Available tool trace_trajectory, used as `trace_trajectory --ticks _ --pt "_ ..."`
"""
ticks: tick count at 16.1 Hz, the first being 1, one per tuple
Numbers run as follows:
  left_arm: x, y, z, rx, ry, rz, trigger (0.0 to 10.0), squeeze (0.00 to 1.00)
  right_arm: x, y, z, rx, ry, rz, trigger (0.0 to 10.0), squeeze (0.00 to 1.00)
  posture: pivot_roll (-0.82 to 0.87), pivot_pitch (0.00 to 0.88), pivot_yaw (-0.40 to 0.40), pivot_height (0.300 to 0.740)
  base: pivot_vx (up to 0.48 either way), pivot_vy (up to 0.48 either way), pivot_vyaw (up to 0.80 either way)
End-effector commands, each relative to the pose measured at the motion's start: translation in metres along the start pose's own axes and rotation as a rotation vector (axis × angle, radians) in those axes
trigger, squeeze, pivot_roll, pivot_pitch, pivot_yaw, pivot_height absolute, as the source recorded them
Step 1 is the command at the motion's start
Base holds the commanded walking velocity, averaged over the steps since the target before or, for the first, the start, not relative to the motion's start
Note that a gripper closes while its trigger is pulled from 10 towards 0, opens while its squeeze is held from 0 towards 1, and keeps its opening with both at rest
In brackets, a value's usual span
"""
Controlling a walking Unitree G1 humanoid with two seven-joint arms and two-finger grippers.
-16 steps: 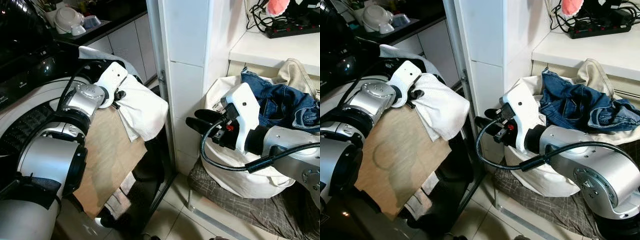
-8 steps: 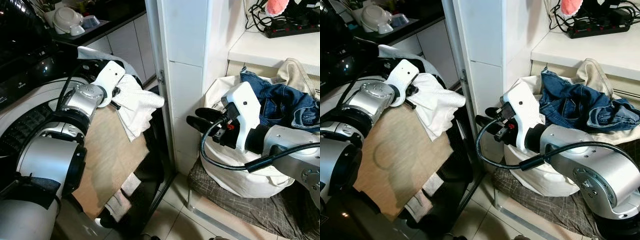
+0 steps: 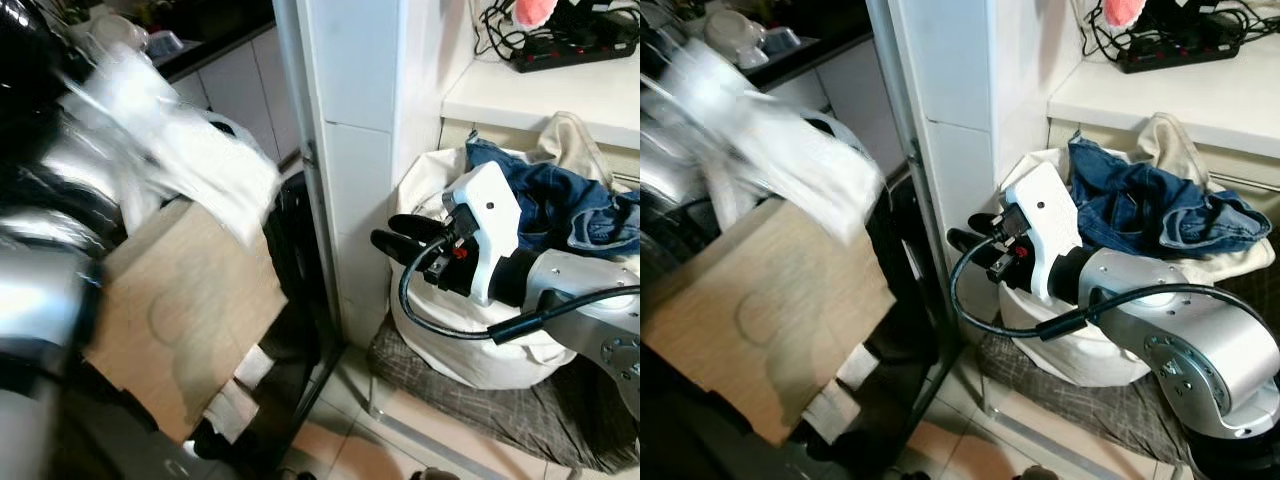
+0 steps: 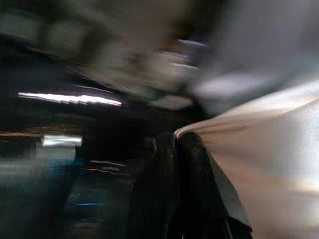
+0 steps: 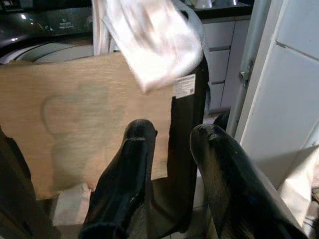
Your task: Clothes washing
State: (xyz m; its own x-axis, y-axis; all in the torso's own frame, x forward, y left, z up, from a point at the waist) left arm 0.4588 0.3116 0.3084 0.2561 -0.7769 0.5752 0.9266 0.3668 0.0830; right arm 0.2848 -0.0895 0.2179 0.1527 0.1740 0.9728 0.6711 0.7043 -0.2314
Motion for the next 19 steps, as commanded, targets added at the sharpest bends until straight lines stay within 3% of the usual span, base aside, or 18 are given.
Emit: trace_trajectory --ticks 1,3,4,6,7,8,10,12,13,14,15,16,17,18,19 --pt "0.019 -0.001 0.045 0.178 0.059 -0.064 0.0 0.0 0.007 0.001 0.0 -0.002 -0.015 -0.029 10.0 0.0 -0.17 0.0 0.173 0.74 0.0 0.0 0.0" --pt "0.007 0.0 0.038 0.129 0.107 -0.01 0.0 0.0 0.008 0.002 0.001 0.002 -0.013 -0.033 10.0 0.0 -0.17 0.0 0.176 0.74 0.0 0.0 0.0" --pt "-0.02 -0.001 0.0 -0.026 0.155 0.091 10.0 0.0 0.008 0.003 0.002 0.003 -0.012 -0.035 10.0 0.0 -0.17 0.0 0.18 0.74 0.0 0.0 0.0" --pt "-0.05 -0.009 -0.046 -0.182 0.152 0.176 10.0 0.0 0.007 0.003 0.002 0.0 -0.012 -0.036 10.0 0.0 -0.18 0.0 0.187 0.74 0.0 0.0 0.0" --pt "-0.063 -0.015 -0.067 -0.26 0.106 0.225 10.0 1.0 0.007 0.002 0.002 -0.002 -0.012 -0.037 10.0 0.0 -0.18 0.0 0.188 0.74 0.0 0.0 0.0" --pt "-0.069 -0.019 -0.076 -0.295 0.078 0.251 10.0 1.0 0.007 0.0 0.002 -0.005 -0.013 -0.036 10.0 0.0 -0.19 0.0 0.188 0.74 0.0 0.0 0.0" --pt "-0.07 -0.019 -0.075 -0.283 0.058 0.258 10.0 1.0 0.006 0.0 0.001 -0.008 -0.012 -0.032 10.0 0.0 -0.18 0.0 0.183 0.74 0.0 0.0 0.0" --pt "-0.056 -0.016 -0.077 -0.277 -0.085 0.213 10.0 1.0 0.006 0.001 -0.005 -0.037 0.0 -0.033 10.0 0.0 -0.18 0.0 0.179 0.74 0.0 0.0 0.0" --pt "-0.053 -0.016 -0.078 -0.282 -0.118 0.201 10.0 1.0 0.006 0.001 -0.007 -0.05 0.005 -0.033 10.0 0.0 -0.18 0.0 0.177 0.74 0.0 0.0 0.0" --pt "-0.041 -0.015 -0.081 -0.299 -0.144 0.149 10.0 0.68 0.006 0.003 -0.02 -0.12 0.017 -0.039 10.0 0.0 -0.18 0.0 0.177 0.74 0.0 0.0 0.0" --pt "-0.031 -0.015 -0.086 -0.315 -0.229 0.12 10.0 0.0 0.007 0.002 -0.03 -0.174 0.037 -0.047 10.0 0.0 -0.17 0.0 0.179 0.74 0.0 0.0 0.0" --pt "0.02 -0.021 -0.108 -0.433 -0.535 -0.054 10.0 0.0 0.004 -0.004 -0.074 -0.412 0.069 -0.058 10.0 0.0 -0.17 0.0 0.181 0.74 0.0 0.0 0.0" --pt "0.046 -0.029 -0.122 -0.527 -0.681 -0.136 10.0 0.0 0.0 -0.01 -0.094 -0.51 0.093 -0.063 10.0 1.0 -0.18 0.0 0.181 0.74 0.0 0.0 0.0" --pt "0.078 -0.042 -0.139 -0.644 -0.855 -0.237 10.0 0.0 -0.011 -0.02 -0.12 -0.639 0.131 -0.055 10.0 1.0 -0.18 0.0 0.18 0.74 0.0 0.0 0.0" --pt "0.092 -0.057 -0.162 -0.734 -0.893 -0.275 10.0 0.0 -0.027 -0.03 -0.147 -0.744 0.142 -0.011 10.0 1.0 -0.18 0.0 0.184 0.74 0.0 0.0 0.0"
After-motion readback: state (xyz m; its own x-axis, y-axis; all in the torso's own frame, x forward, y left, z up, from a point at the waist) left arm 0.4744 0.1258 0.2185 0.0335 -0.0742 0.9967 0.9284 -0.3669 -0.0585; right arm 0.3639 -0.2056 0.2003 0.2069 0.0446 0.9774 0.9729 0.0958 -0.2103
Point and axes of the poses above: a point about 5 cm out from each wrist's last joint towards the gripper, its own y axis pointing out of the wrist towards the gripper, its own x axis along the axis of the wrist's last joint, z = x × y, the point moved 6 cm from there along y, pointing out of the wrist towards the gripper, and after that the axes turned 3 degrees about y, right-handed, at the moved point
